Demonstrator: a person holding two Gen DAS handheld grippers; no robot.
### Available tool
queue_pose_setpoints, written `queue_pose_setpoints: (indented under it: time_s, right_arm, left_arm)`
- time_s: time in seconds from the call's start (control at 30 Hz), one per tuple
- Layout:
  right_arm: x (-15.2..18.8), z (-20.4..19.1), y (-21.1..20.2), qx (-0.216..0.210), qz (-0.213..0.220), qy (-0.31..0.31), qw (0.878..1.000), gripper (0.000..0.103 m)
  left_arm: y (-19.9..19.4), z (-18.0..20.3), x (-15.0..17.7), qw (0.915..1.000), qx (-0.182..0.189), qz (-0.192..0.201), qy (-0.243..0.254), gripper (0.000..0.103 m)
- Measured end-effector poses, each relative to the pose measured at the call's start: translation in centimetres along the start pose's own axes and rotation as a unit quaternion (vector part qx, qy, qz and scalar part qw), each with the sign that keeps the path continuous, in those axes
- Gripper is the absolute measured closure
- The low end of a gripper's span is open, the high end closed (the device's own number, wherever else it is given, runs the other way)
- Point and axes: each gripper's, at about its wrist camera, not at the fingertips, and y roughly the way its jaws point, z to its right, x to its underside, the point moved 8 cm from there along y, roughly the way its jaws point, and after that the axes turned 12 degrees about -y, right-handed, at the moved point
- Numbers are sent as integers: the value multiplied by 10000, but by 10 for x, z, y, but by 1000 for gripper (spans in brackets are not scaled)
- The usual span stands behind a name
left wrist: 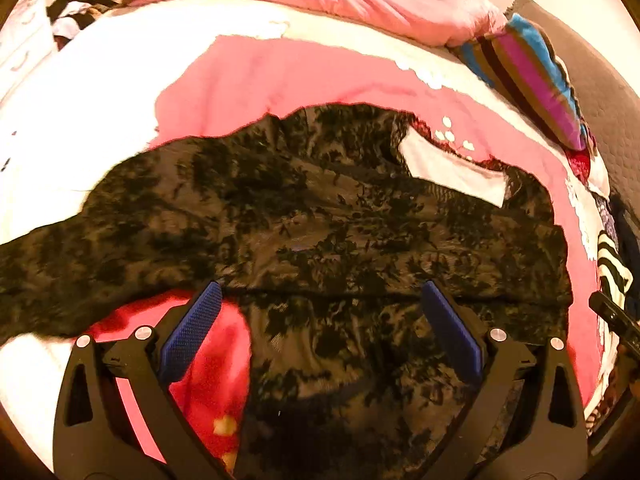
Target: Fold small clothes
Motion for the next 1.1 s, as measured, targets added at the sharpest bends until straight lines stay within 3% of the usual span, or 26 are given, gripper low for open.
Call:
queue_pose_setpoints:
  time_s: [0.27,0.5,0.8,1.1]
  right_arm:
    - [-4,-14,-21,-26,197,54,9998,18]
    - [-19,-49,-34,-98,364,-125,9992,18]
    - [-35,-110,-50,-305,558,-492,9968,18]
    - [-37,-184,-48,-549,575,-1035,9914,18]
  left_arm:
    - [-36,-7,-5,9993,103,319,-137,9]
    - [-62,-42,-6,9981,11,521,-341,9]
    - [-92,-126,-8,9913,-124,735,-1087,9]
    - [-114,-243,-3,9717,-517,958,-2097,9]
